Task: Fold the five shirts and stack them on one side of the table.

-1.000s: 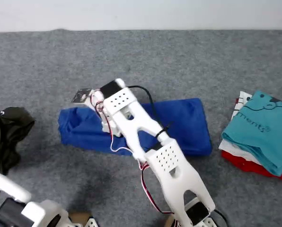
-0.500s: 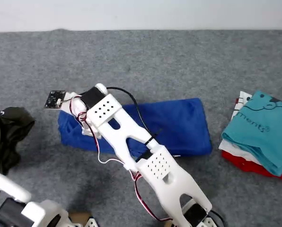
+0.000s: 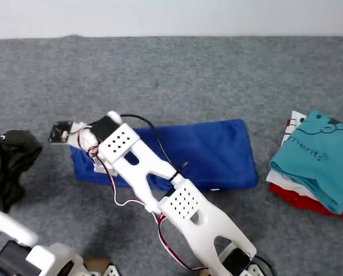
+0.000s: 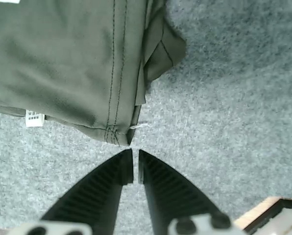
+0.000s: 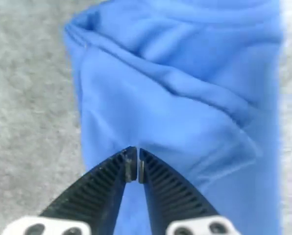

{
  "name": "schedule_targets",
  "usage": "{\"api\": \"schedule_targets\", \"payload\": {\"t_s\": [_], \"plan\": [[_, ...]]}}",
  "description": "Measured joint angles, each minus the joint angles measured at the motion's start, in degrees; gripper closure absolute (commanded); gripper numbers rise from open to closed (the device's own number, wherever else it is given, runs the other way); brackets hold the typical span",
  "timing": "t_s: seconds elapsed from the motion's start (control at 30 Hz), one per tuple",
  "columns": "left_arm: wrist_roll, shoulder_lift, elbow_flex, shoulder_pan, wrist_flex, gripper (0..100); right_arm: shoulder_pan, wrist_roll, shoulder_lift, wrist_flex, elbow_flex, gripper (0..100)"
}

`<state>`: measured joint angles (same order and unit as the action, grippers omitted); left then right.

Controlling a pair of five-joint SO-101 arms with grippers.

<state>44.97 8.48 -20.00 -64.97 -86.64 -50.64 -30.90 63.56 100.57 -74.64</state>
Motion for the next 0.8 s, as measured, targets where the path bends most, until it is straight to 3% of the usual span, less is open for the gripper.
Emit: {"api": "schedule_targets", "payload": {"t_s": [0.2, 0.4, 0.6, 0.8], "plan": [[0.0, 0.0, 2.7, 0.0, -0.8, 97, 5.2, 0.0, -5.3, 0.1, 1.7, 97.7], [-2.5, 0.0, 12.9, 2.6, -9.3, 97, 11.5, 3.3, -16.3, 0.1, 15.1, 97.7], [-9.0, 3.7, 16.2, 9.5, -12.1, 97, 20.0, 8.1, -30.5, 0.1, 33.0, 97.7], [-14.2, 14.7, 14.1, 20.8, -12.2, 97, 30.5, 14.0, -38.2, 0.1, 44.9, 97.1]]}}
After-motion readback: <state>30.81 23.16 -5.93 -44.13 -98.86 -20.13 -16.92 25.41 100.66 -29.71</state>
